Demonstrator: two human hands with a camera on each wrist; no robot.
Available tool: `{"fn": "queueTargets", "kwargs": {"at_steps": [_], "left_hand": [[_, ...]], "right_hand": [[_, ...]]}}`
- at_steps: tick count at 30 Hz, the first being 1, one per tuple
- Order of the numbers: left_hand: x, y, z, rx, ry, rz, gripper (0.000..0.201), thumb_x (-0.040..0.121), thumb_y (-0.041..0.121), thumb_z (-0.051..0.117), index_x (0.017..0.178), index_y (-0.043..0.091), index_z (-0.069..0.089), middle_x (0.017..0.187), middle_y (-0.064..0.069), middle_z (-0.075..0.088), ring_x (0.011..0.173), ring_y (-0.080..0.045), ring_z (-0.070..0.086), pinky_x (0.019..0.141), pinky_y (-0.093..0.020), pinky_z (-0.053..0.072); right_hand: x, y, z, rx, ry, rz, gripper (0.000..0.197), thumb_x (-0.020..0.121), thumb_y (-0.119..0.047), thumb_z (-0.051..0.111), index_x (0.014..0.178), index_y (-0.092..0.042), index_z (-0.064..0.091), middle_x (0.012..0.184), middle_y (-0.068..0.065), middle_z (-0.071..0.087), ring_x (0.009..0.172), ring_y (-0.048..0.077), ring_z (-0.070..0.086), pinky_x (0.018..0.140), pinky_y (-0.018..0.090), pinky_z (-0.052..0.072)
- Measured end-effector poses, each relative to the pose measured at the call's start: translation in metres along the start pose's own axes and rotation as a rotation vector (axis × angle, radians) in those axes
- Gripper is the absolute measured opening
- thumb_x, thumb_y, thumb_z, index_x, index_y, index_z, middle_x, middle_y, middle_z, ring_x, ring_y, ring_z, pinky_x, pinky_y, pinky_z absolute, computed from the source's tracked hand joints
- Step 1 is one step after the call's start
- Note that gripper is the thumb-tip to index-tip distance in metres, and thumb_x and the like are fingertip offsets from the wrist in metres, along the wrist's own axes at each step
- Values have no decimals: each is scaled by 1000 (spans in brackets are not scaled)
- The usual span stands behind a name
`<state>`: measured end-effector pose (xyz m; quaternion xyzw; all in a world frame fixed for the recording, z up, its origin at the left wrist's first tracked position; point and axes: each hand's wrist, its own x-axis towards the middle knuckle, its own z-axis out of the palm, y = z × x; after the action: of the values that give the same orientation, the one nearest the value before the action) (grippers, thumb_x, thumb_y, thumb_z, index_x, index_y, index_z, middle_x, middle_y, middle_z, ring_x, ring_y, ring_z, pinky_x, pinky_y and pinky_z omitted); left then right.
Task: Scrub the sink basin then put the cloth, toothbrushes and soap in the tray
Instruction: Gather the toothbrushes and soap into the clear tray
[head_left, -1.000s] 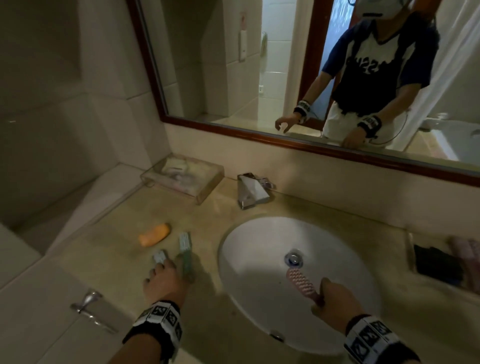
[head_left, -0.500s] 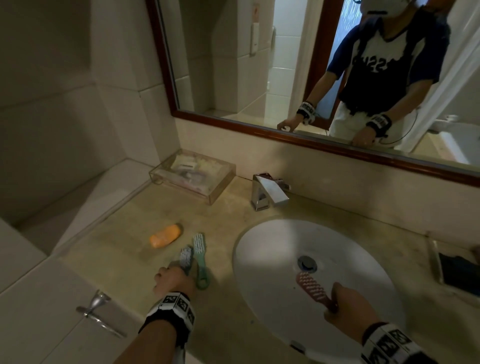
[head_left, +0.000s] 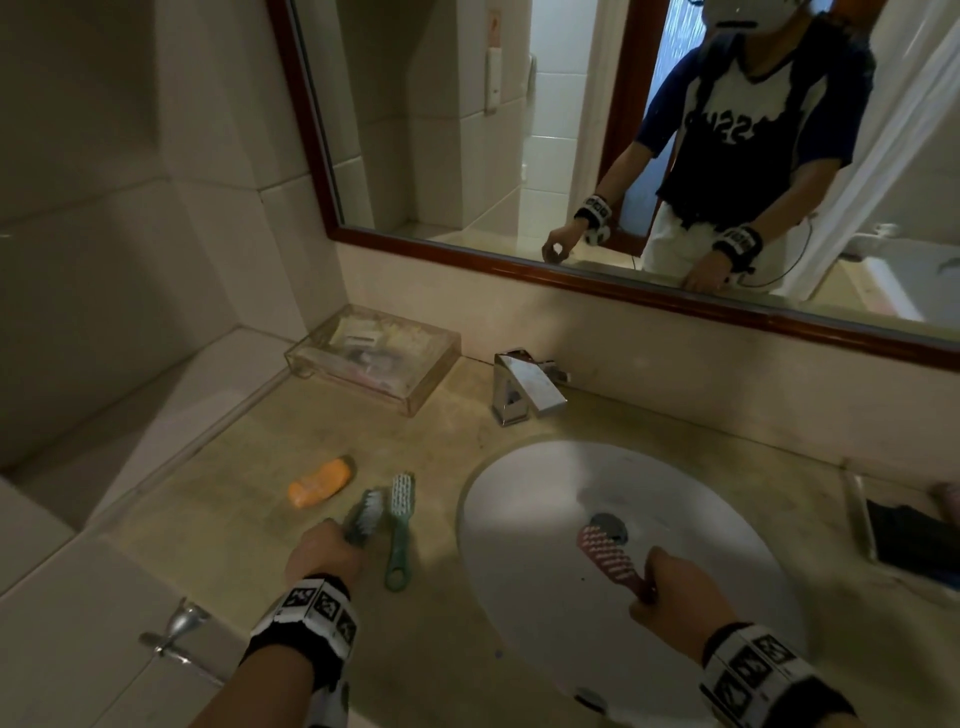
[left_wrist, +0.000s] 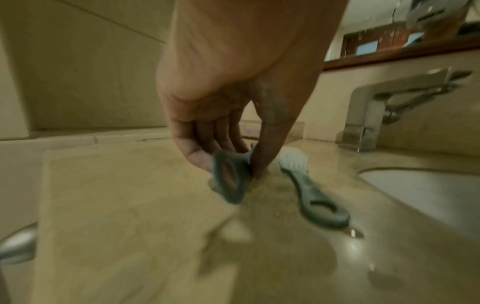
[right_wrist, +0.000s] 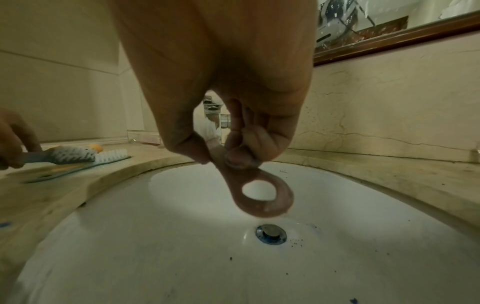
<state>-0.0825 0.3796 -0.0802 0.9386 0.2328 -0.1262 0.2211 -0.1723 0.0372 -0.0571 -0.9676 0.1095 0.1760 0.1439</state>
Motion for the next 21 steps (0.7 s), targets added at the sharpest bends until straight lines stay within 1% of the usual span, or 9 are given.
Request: {"fn": "queueTargets", "kwargs": {"at_steps": [2, 5, 8, 10, 11, 12, 16, 19, 21], "left_hand": [[-8, 8, -9, -99, 57, 51, 21, 86, 23, 62, 101, 7, 65, 104, -15, 69, 99, -31, 65, 84, -36, 52], [-27, 32, -16, -263, 159, 179, 18, 84, 20, 67, 99, 10, 64, 95, -11, 70, 88, -31, 67, 76, -34, 52], [-50, 67, -15, -394, 207, 331, 12, 80, 10, 69, 87, 16, 62, 82, -8, 68, 77, -26, 63, 64, -26, 40], [-67, 87, -10, -442, 171, 436, 15, 79, 9, 69, 82, 20, 59, 75, 0, 63, 72, -20, 58, 61, -25, 37], [-93, 141, 21, -444, 107, 536, 17, 79, 8, 69, 80, 22, 59, 73, 2, 63, 70, -19, 58, 59, -26, 39], [-97, 144, 24, -475, 68, 538, 21, 79, 8, 69, 77, 25, 57, 71, 3, 63, 68, -21, 59, 57, -26, 42], [-126, 199, 61, -551, -57, 589, 32, 78, 7, 72, 69, 31, 51, 73, -2, 66, 73, -31, 66, 65, -37, 51], [-163, 257, 89, -549, -150, 682, 33, 79, 4, 72, 73, 29, 51, 75, 0, 63, 70, -22, 60, 60, -26, 49], [-187, 298, 106, -563, -219, 736, 29, 79, 2, 72, 75, 24, 53, 72, 4, 60, 64, -17, 56, 50, -13, 44]], "right_hand": [[0, 4, -6, 17, 17, 10, 26, 85, -27, 59, 84, -19, 35, 82, -3, 45, 78, 16, 46, 48, 12, 27], [0, 10, -10, 34, 34, 18, 28, 84, -27, 59, 80, -20, 33, 73, -7, 38, 79, 16, 44, 54, 18, 32], [-5, 16, -16, 81, 79, 11, 34, 83, -26, 58, 68, -24, 27, 67, -9, 34, 71, 16, 43, 47, 15, 26], [-5, 20, -17, 145, 109, 17, 41, 82, -23, 57, 63, -27, 21, 65, -10, 34, 57, 10, 39, 47, 15, 24], [-22, 69, -32, 202, 163, 89, 40, 81, -22, 57, 63, -27, 22, 65, -10, 35, 54, 6, 36, 48, 16, 26], [-24, 67, -34, 217, 170, 80, 38, 81, -22, 57, 63, -27, 23, 65, -9, 36, 53, 4, 34, 48, 17, 28], [-36, 112, -57, 308, 201, 155, 29, 79, -32, 59, 67, -31, 33, 69, -7, 49, 64, 15, 53, 61, 26, 45], [-46, 167, -77, 386, 239, 226, 12, 86, -26, 58, 92, -23, 48, 82, -1, 57, 83, 22, 60, 70, 27, 42], [-55, 207, -88, 429, 273, 279, 43, 90, -36, 54, 122, -8, 44, 84, -1, 56, 91, 16, 57, 93, 11, 34]]}}
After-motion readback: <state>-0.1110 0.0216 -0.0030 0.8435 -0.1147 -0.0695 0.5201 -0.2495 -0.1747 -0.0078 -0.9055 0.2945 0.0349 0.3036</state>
